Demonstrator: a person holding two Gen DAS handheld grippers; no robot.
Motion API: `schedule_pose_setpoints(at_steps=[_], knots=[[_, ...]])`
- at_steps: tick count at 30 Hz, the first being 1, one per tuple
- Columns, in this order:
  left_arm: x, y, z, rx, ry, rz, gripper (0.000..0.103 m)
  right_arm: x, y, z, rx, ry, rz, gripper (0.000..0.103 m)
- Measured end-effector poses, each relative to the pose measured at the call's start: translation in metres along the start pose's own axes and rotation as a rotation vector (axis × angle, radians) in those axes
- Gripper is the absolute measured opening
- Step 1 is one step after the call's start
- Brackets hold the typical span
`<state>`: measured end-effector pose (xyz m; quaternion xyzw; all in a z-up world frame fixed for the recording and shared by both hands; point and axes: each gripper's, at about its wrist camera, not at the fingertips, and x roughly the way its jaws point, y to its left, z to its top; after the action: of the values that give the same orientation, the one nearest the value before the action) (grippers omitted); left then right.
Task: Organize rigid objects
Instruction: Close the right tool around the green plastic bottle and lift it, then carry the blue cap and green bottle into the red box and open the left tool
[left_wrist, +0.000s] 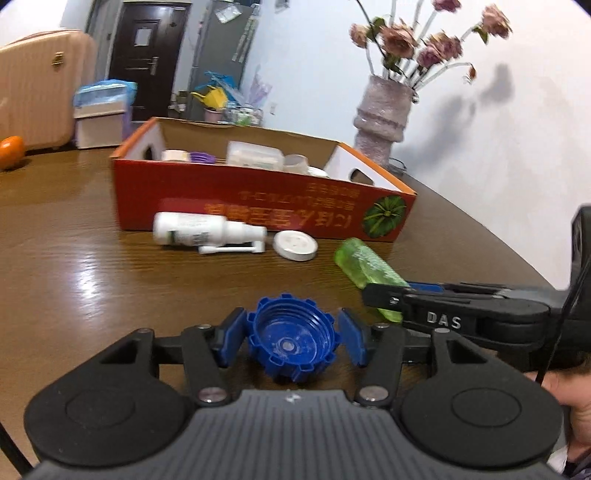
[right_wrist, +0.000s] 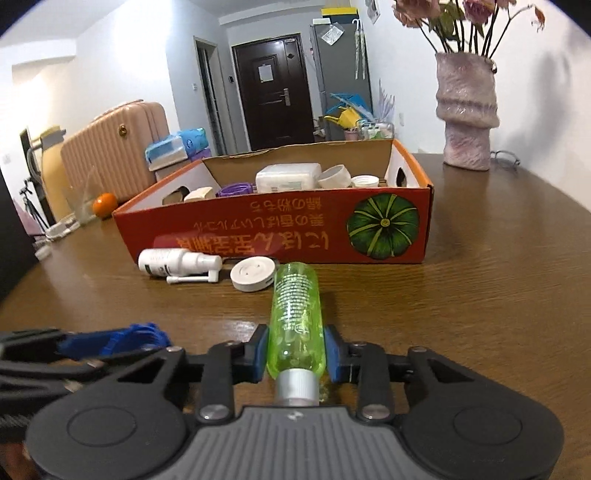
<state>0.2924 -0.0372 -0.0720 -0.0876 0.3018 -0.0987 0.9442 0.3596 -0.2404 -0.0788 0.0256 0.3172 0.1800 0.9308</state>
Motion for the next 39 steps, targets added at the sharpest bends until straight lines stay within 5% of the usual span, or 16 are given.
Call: schedule_pose_setpoints(at_steps=[12, 24, 33, 39], knots=[[-0.091, 0.007, -0.014, -0.007, -0.103, 0.041, 0.056, -0.070, 0.022, -0.043, 0.021, -0.023, 0.015, 0.030], [-0.175, -0.012, -0.029, 0.027, -0.231, 0.008, 0.056, -0.170, 0.052, -0.049, 0.015, -0.201, 0.023, 0.030], [-0.198, -0.013, -0.038, 0.037, -0.269, -0.002, 0.056, -0.201, 0.066, -0.057, 0.000, -0.244, 0.018, 0.030], [-0.179, -0.013, -0.003, 0.091, -0.340, 0.023, 0.056, -0.192, 0.059, -0.033, -0.012, -0.265, 0.008, 0.030]])
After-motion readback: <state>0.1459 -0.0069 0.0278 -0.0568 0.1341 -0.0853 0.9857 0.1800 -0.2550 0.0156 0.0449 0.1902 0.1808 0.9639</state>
